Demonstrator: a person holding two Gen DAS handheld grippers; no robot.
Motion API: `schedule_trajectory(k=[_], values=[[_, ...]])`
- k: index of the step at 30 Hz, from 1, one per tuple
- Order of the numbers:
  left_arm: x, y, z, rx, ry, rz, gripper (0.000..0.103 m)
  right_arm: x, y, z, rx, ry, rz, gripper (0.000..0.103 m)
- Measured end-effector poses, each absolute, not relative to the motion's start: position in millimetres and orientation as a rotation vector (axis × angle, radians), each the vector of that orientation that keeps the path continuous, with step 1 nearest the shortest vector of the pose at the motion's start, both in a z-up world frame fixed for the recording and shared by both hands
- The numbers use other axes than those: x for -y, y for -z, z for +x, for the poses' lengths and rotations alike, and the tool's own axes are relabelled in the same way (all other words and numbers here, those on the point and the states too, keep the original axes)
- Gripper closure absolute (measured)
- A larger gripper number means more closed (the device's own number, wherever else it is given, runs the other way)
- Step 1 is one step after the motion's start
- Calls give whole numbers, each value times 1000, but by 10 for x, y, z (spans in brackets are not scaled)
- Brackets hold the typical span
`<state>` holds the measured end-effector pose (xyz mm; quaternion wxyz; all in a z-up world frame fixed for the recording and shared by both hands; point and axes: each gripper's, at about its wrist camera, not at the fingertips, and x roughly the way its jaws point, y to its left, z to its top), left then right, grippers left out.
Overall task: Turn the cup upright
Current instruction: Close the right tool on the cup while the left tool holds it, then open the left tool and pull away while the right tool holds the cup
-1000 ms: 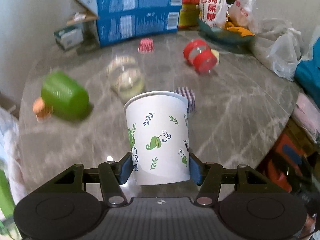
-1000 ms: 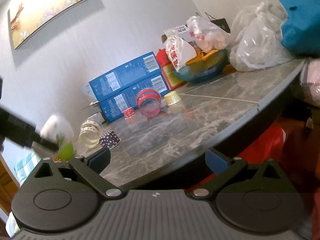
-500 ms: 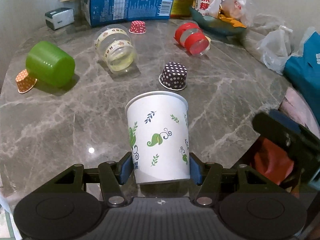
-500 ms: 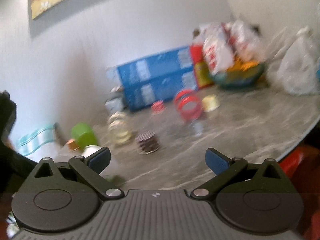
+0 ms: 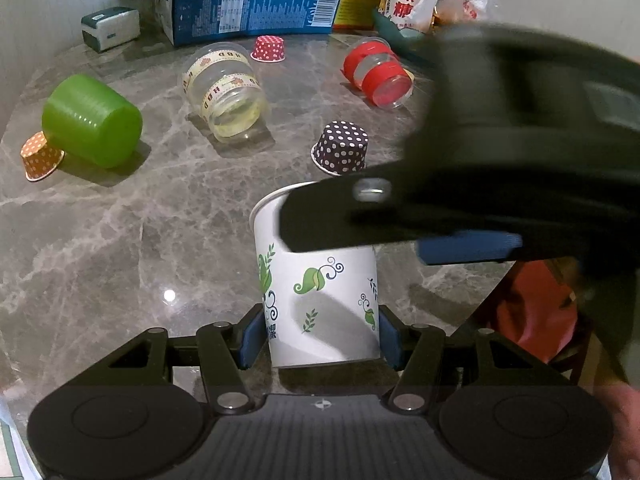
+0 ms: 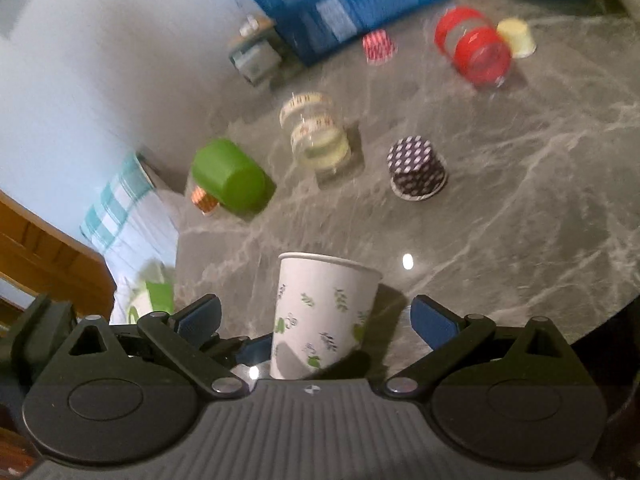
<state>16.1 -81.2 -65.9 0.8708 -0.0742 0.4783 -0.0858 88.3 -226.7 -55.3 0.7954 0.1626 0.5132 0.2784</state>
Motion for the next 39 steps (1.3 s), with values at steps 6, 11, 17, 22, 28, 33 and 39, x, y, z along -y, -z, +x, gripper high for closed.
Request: schedule_trajectory(k=[6, 11, 17, 22, 28, 33, 39], values=[[729, 672, 165, -1000, 204, -184, 42, 2086, 672, 982, -1172, -587, 349, 20], [717, 679, 160, -997, 211, -192, 42, 2053, 706, 1009, -1183, -563, 336, 26], [696, 677, 151, -998, 222, -193, 42, 2041, 743, 1055, -1189, -560, 333, 33], [647, 688, 150, -998, 223, -200, 42, 2019, 759, 1045, -1184, -570, 334, 35], [665, 672, 117, -995, 226, -174, 42, 2005, 742, 1010, -1167, -582, 324, 36], [649, 675, 82, -985, 210, -171, 24, 1995, 770, 980, -1175, -607, 339, 37], [524, 652, -104, -956, 219, -151, 11, 1986, 773, 965, -1179, -620, 358, 37]])
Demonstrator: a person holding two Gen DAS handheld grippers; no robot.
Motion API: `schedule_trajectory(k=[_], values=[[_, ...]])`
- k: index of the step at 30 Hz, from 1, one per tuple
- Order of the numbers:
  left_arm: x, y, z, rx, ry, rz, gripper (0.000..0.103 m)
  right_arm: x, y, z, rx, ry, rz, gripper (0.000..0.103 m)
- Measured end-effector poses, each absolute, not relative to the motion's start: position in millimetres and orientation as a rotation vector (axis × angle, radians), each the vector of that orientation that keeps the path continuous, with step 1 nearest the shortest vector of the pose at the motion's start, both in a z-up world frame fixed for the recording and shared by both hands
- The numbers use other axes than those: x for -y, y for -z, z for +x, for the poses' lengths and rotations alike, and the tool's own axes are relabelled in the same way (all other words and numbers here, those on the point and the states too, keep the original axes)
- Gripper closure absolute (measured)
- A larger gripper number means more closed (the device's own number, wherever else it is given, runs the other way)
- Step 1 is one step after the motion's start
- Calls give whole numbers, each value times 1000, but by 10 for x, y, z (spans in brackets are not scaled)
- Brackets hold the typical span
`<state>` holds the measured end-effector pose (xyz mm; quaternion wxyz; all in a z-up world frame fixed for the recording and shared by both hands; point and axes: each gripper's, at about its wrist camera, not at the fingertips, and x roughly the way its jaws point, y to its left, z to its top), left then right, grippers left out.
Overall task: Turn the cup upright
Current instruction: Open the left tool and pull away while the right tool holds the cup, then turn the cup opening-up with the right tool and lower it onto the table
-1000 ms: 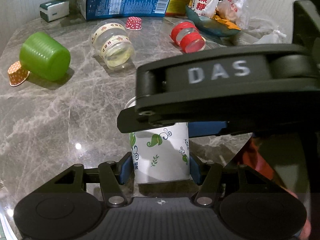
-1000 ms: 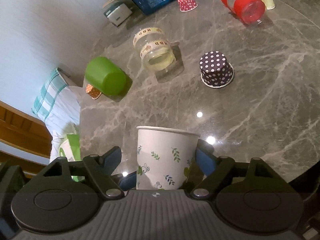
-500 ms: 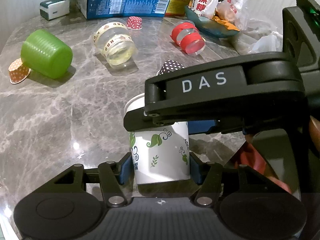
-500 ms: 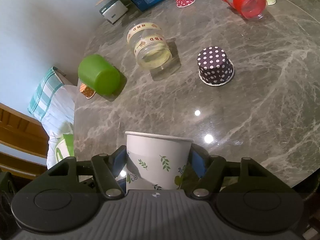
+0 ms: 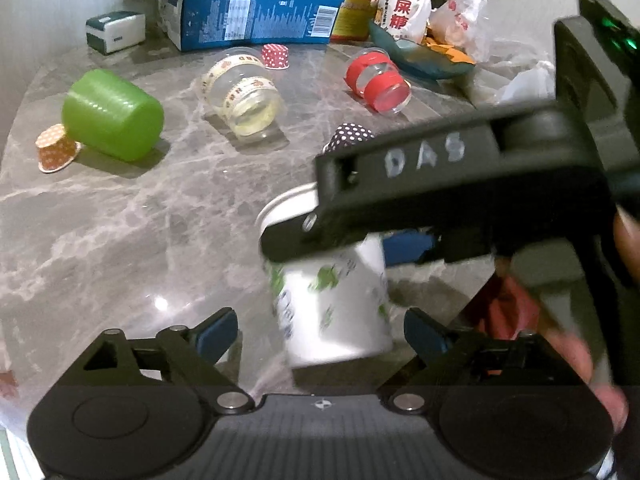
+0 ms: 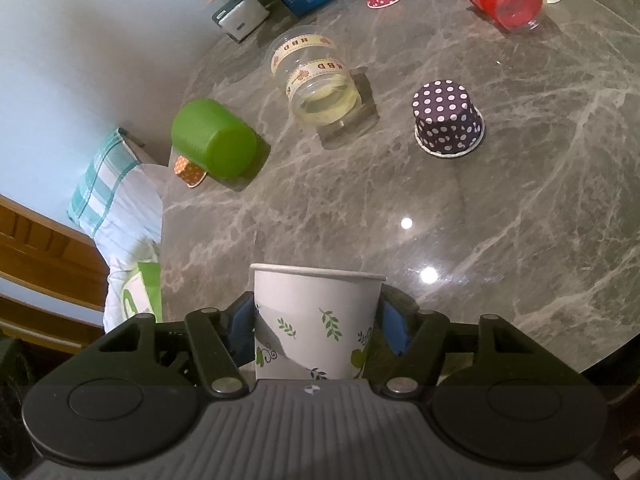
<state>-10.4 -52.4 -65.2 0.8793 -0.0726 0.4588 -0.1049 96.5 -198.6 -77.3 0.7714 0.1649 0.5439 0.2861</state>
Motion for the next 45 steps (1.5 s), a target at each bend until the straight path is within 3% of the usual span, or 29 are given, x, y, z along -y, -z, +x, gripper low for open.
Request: schedule_trajectory(k=[11, 19, 27, 35, 45], values=[[-342, 467, -840, -750, 206, -350, 10, 2103, 630, 883, -1058, -622, 348, 37], [-517, 393, -884, -545, 204, -412, 4, 2297, 218, 207, -412, -551, 105, 37], [-485, 468, -871, -436, 184, -442, 0, 2274, 840, -143, 103, -498, -94, 38], [-331, 576, -797, -448, 221, -418, 0, 2160, 1394, 4, 167, -431, 3, 38], [-246, 684, -736, -482, 217, -406, 0, 2121, 1508, -62, 144, -421, -34, 38]])
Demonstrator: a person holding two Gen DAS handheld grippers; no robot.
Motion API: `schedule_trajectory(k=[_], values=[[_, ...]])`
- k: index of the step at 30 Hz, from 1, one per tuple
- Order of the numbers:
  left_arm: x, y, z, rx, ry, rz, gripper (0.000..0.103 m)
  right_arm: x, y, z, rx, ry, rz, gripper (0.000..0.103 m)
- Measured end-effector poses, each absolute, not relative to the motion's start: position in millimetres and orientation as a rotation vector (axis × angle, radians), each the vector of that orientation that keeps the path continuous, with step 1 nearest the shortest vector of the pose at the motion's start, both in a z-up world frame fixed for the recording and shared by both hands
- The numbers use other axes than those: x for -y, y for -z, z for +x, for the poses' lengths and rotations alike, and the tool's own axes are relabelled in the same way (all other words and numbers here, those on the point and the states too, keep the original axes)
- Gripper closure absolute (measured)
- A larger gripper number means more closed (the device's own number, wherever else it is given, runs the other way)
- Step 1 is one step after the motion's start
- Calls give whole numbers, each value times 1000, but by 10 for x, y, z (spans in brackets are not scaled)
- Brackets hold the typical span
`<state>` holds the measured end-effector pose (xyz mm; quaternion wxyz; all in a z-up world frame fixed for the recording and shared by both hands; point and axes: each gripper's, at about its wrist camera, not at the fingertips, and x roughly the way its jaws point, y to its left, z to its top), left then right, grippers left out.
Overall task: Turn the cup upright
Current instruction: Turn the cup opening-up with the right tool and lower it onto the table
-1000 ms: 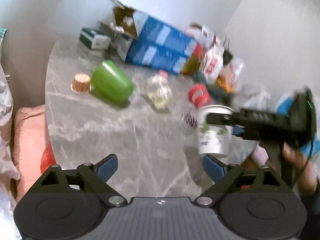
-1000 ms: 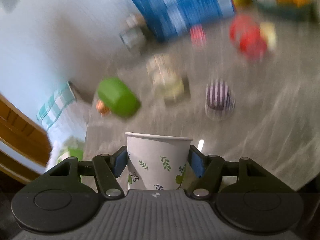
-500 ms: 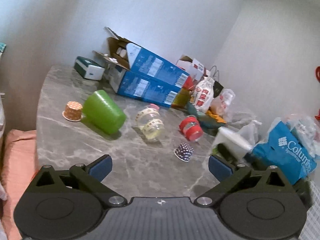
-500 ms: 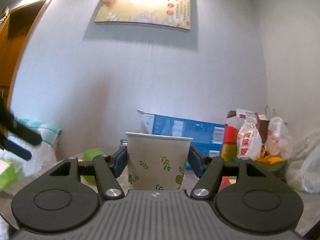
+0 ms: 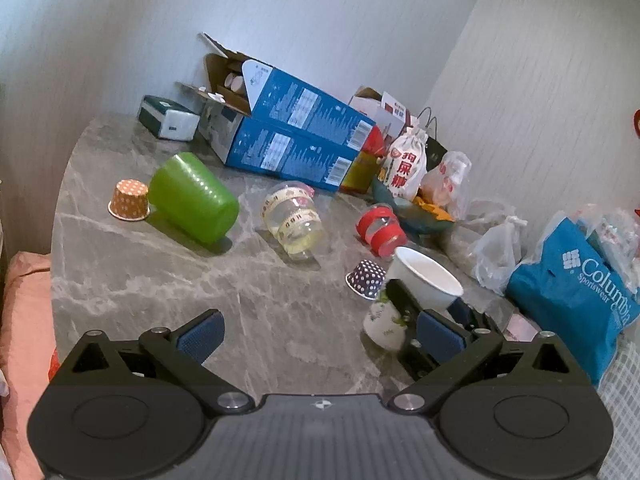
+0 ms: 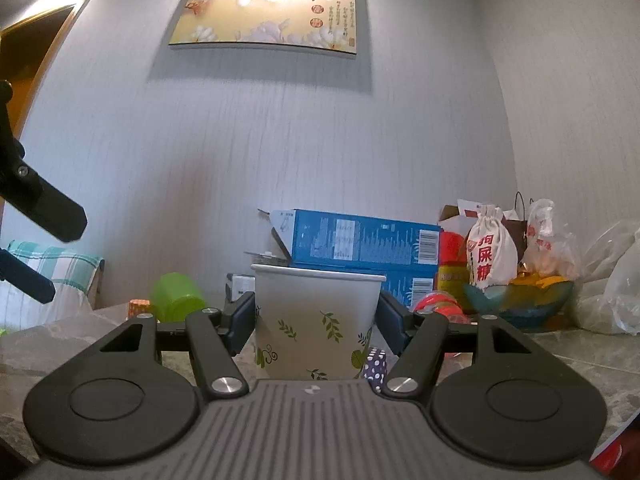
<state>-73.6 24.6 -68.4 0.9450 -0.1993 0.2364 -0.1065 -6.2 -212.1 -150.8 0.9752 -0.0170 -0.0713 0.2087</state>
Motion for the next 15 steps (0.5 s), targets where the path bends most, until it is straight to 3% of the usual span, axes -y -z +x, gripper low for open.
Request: schedule_trajectory(k=[12, 15], values=[[-256, 692, -718, -486, 204, -408, 0, 2043, 1592, -81, 109, -449, -38, 34], [-259, 704, -708, -497, 206, -413, 0, 2054, 1579, -71, 99, -469, -23, 27]])
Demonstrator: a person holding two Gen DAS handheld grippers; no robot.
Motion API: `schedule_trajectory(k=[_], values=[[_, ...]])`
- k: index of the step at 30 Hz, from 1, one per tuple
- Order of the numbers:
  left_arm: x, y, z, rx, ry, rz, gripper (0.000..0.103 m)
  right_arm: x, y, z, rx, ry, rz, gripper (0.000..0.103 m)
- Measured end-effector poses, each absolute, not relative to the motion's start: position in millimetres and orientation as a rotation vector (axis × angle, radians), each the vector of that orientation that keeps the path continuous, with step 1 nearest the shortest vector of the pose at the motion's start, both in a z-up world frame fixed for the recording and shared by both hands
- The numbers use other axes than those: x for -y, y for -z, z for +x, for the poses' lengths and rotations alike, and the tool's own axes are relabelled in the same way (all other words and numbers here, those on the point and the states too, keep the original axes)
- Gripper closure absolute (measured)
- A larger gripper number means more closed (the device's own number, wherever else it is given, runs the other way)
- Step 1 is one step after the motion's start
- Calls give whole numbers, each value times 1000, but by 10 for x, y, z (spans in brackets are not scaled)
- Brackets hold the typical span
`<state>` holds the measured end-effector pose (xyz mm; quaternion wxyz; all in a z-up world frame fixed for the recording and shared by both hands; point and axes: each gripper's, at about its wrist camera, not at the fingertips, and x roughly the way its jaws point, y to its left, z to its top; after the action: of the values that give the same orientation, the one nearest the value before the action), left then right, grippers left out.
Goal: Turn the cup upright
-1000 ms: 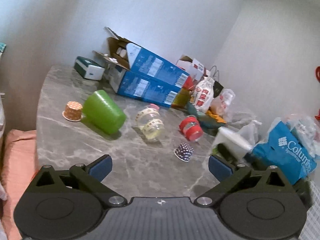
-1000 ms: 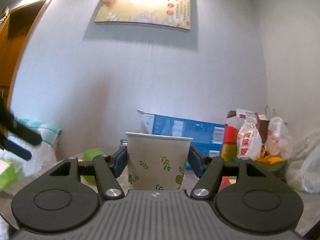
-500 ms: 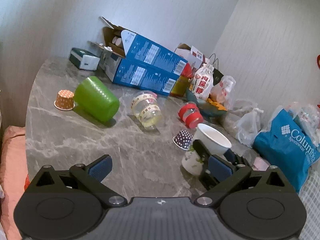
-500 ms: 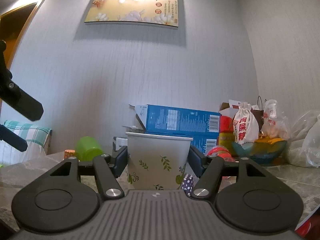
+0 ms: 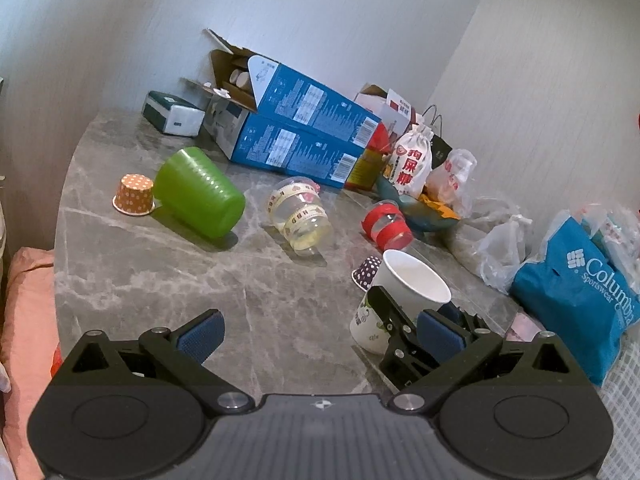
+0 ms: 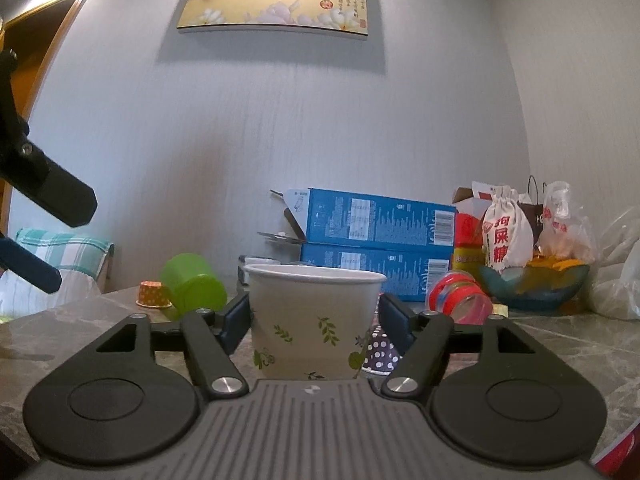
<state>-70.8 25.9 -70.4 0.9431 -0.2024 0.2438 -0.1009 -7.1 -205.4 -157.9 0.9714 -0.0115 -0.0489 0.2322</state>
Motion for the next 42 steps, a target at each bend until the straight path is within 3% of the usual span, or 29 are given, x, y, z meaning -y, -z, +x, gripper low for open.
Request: schedule_trajectory(k=[9, 14, 21, 27, 35, 42], values=[[-222, 729, -711, -517, 162, -351, 0, 2135, 1476, -253, 81, -478, 1, 1], [-163, 625, -756, -485, 76, -186, 0, 2456, 1145, -599, -2, -466, 38, 1], [66, 107, -1067, -383, 75, -51, 0, 2500, 428, -786, -410, -387, 37, 1], [107, -43, -1194, -410, 88, -83, 0, 2555, 184, -1175, -322, -378, 21, 1], [140, 96, -900, -444, 92, -55, 0, 2624, 353, -643, -403, -376, 43, 1], [200, 79, -996, -435, 87, -44, 0, 2647, 321, -765, -411, -383, 37, 1]])
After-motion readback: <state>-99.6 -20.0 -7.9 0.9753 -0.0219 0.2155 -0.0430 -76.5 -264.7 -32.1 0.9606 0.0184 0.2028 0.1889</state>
